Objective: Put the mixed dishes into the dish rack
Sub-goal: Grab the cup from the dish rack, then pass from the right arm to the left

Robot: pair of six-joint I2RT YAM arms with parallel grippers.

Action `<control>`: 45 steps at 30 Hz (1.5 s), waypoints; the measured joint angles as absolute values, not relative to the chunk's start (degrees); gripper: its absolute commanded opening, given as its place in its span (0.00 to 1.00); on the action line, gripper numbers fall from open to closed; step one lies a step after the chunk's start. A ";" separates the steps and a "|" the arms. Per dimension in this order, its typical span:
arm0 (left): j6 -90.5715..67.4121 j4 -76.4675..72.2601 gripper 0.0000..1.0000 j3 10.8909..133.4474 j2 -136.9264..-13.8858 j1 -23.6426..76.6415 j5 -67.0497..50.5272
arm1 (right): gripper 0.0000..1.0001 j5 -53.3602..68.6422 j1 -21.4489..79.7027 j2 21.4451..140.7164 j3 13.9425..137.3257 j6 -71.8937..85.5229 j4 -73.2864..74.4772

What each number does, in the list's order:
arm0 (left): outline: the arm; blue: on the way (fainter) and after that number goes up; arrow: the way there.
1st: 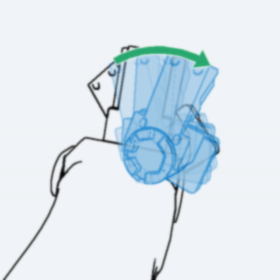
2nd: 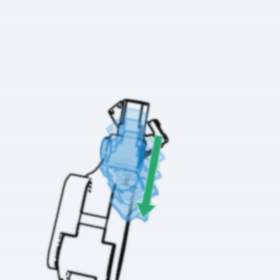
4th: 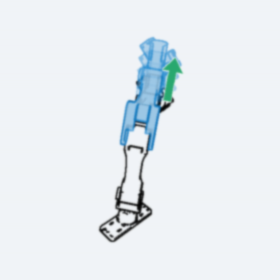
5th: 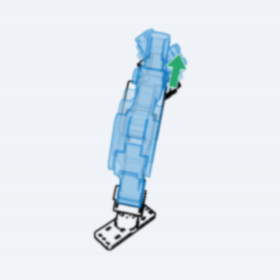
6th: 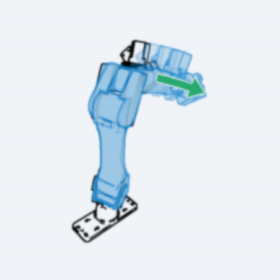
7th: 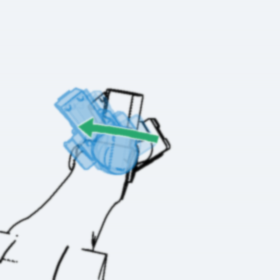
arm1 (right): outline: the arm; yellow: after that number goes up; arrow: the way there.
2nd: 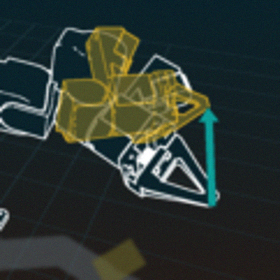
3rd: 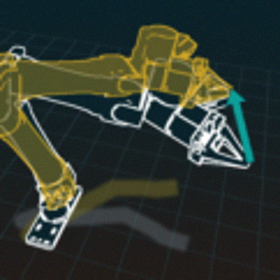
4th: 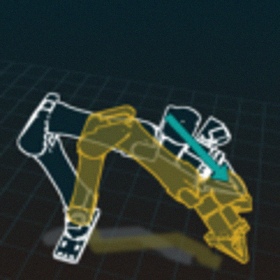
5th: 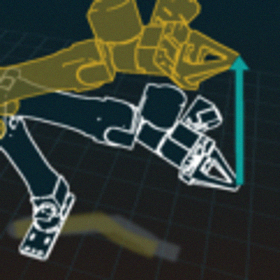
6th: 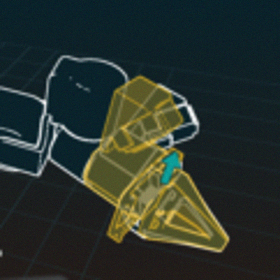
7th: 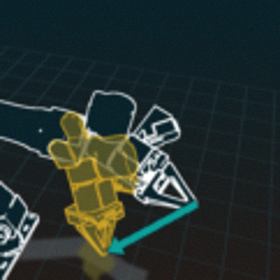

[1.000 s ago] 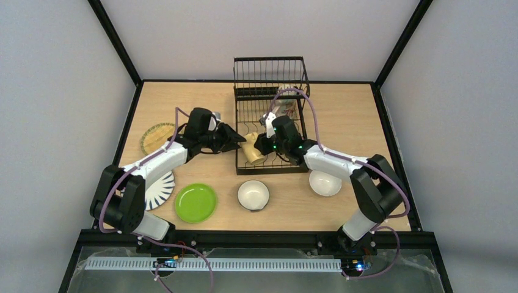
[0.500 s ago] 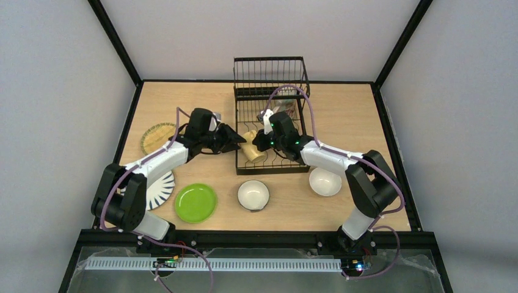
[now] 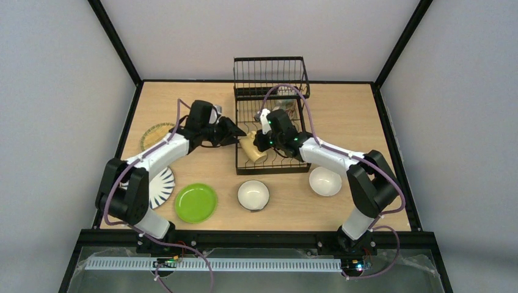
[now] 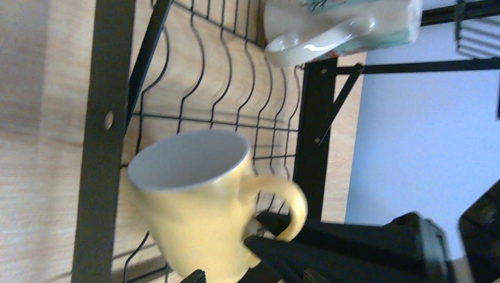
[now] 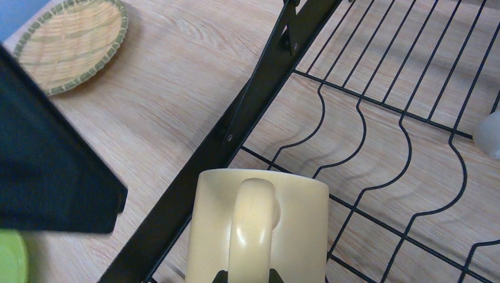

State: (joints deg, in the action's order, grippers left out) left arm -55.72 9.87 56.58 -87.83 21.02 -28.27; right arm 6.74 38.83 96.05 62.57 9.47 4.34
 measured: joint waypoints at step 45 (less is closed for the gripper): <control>-37.04 32.51 0.93 84.49 -102.67 20.12 -36.34 | 0.00 1.76 42.78 98.06 73.73 -7.60 15.38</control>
State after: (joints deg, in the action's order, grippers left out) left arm -37.04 32.51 84.49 -102.67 20.12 -36.34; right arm 1.76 42.78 98.06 73.73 -7.60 15.38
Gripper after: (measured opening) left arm 0.940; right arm 0.141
